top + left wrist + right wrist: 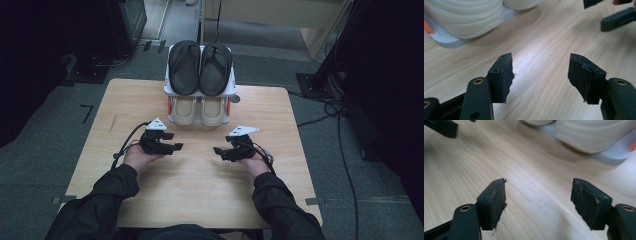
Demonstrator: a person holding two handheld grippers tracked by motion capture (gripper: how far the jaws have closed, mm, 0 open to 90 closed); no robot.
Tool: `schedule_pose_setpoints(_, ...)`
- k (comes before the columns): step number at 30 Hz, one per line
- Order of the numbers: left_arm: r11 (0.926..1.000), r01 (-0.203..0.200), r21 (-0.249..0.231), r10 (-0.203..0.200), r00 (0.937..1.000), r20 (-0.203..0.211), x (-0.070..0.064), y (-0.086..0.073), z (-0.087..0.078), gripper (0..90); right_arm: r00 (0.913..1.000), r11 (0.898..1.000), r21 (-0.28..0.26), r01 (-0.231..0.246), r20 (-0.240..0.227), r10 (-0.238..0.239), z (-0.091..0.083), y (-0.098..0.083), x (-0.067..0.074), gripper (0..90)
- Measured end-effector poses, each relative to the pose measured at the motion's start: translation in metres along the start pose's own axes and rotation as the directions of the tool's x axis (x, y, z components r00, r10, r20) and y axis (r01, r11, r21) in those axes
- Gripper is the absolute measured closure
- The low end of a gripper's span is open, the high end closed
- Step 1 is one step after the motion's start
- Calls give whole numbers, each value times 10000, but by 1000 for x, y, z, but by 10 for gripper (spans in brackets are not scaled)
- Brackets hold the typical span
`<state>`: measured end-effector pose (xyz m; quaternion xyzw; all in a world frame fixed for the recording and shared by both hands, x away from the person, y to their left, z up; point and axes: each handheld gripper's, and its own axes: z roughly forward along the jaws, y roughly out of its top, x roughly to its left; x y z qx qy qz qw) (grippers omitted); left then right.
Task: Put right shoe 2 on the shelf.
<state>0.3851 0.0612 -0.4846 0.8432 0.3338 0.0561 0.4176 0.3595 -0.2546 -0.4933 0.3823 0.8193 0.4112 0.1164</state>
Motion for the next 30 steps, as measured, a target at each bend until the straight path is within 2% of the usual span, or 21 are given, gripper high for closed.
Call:
schedule_pose_setpoints(1, 10000, 0, 0, 0, 10000, 0, 0, 0, 0, 369, 10000, 10000, 0, 0, 0, 0, 0, 0, 0, 279)
schedule_pose_setpoints(2, 9997, 252, 74, -254, 9995, 209, 1, -2, 7, 373, 9996, 9997, 208, -95, -263, 101, 6, -2, 0, 277)
schedule_pose_setpoints(3, 9997, 252, 74, -254, 9995, 209, 1, -2, 7, 377, 9996, 9994, 335, -91, -249, 100, 9, -2, 1, 277)
schedule_pose_setpoints(4, 9990, 341, 272, -350, 9988, 333, 0, -4, 15, 377, 9997, 9989, 468, -11, -253, 23, 12, -3, 2, 277)
schedule_pose_setpoints(5, 9990, 341, 272, -350, 9988, 333, 0, -4, 15, 377, 9997, 9989, 468, -11, -253, 23, 12, -3, 2, 277)
schedule_pose_setpoints(6, 9980, 121, 627, -135, 9997, 223, -1, -7, 24, 377, 9997, 9966, 812, 168, -214, -151, 18, -6, 3, 281)
schedule_pose_setpoints(7, 9980, 121, 627, -135, 9997, 223, -1, -7, 24, 377, 9997, 9966, 812, 168, -214, -151, 18, -6, 3, 281)
schedule_pose_setpoints(8, 9968, 52, 794, -54, 10000, 31, -3, -9, 30, 374, 9985, 9940, 961, 530, -219, -511, 23, -11, 6, 273)
schedule_pose_setpoints(9, 9973, -81, 725, 83, 10000, -23, -5, -9, 32, 366, 9974, 9928, 968, 709, -227, -690, 23, -11, 7, 273)
schedule_pose_setpoints(11, 9973, -141, 718, 145, 9999, -46, -6, -9, 33, 365, 9972, 9927, 968, 724, -240, -704, 23, -11, 8, 271)
schedule_pose_setpoints(13, 9980, -201, 608, 196, 9998, 90, -8, -10, 34, 360, 9933, 9902, 803, 1146, -259, -1128, 25, -13, 9, 243)
schedule_pose_setpoints(14, 9984, -386, 415, 377, 9990, 239, -10, -12, 36, 344, 9904, 9881, 712, 1364, -300, -1346, 25, -16, 11, 218)
schedule_pose_setpoints(15, 9984, -386, 415, 377, 9990, 239, -10, -12, 36, 319, 9904, 9881, 712, 1364, -300, -1346, 25, -16, 11, 218)
schedule_pose_setpoints(16, 9987, -446, 228, 439, 9987, 274, -11, -14, 37, 319, 9864, 9857, 500, 1610, -419, -1590, 26, -18, 11, 202)
schedule_pose_setpoints(18, 9982, -562, 194, 561, 9984, 54, -16, -15, 39, 286, 9807, 9813, 425, 1878, -629, -1850, 27, -20, 14, 197)
schedule_pose_setpoints(21, 9973, -684, 262, 686, 9976, -80, -19, -15, 40, 276, 9816, 9814, 490, 1854, -564, -1826, 27, -20, 16, 171)
schedule_pose_setpoints(23, 9977, -613, 288, 618, 9980, -137, -21, -15, 40, 244, 9866, 9851, 585, 1614, -315, -1598, 27, -21, 17, 129)
schedule_pose_setpoints(25, 9979, -579, 282, 585, 9981, -198, -23, -15, 41, 209, 9887, 9870, 574, 1499, -188, -1490, 26, -21, 17, 129)
schedule_pose_setpoints(27, 9967, -731, 360, 739, 9970, -218, -25, -16, 41, 186, 9906, 9890, 578, 1364, -10, -1366, 25, -23, 20, 129)
schedule_pose_setpoints(29, 9935, -1006, 537, 1029, 9939, -404, -29, -17, 41, 169, 9898, 9880, 596, 1425, -123, -1420, 23, -25, 24, 129)
schedule_pose_setpoints(30, 9908, -1211, 603, 1247, 9904, -602, -32, -18, 41, 168, 9874, 9858, 586, 1570, -262, -1557, 21, -27, 26, 130)
